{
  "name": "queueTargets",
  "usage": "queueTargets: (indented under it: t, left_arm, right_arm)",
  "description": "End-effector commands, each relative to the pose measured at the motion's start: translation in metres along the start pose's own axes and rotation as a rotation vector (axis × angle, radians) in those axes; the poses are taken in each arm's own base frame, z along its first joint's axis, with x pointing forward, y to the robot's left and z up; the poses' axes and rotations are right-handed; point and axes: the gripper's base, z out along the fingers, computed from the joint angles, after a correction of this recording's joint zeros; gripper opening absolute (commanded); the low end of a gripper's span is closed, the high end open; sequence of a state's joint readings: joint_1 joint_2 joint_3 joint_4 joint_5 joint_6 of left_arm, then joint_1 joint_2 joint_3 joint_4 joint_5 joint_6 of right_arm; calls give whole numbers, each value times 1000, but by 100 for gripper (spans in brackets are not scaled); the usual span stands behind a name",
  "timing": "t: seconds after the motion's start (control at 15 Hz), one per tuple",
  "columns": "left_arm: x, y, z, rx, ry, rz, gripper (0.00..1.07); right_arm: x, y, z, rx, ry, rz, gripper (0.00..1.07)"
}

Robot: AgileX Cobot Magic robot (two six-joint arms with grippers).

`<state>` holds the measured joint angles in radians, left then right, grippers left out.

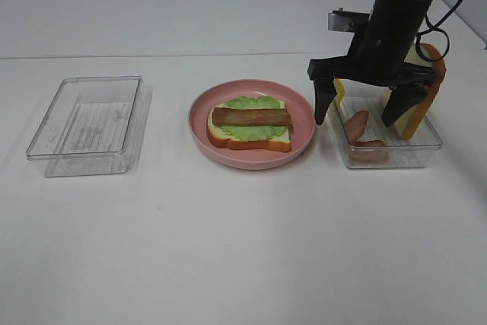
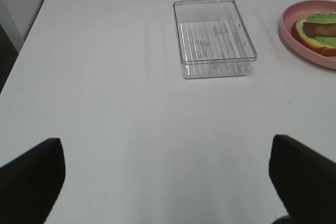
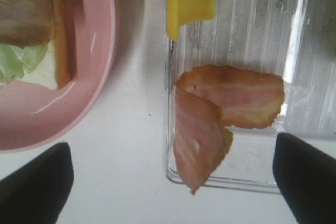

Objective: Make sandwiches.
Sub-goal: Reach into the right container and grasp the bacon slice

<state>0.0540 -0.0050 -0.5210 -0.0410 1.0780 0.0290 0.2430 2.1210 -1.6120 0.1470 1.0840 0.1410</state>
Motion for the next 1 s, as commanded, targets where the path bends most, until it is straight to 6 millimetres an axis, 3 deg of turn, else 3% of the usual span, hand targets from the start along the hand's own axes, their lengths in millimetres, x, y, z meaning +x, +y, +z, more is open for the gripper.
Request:
queueTargets:
  t: [0.07,0.4,0.53,0.67,1.0]
  left_arm:
    - [2,0,-3,4,-25,-3,98]
    - [2,0,-3,4,-25,-3,98]
    - [2,0,-3,4,-25,-3,98]
    - [2,0,-3,4,-25,-3,98]
    - [2,0,-3,4,-25,-3,98]
  right_arm:
    - [-4,-3,11,2,2,-6,99]
    - [-5,-4,19,3,22,-9,96]
    - [-5,-4,19,3,22,-16,84]
    - [-5,-4,19,3,22,-7,56]
    - [-4,-4,19,4,31,-4,53]
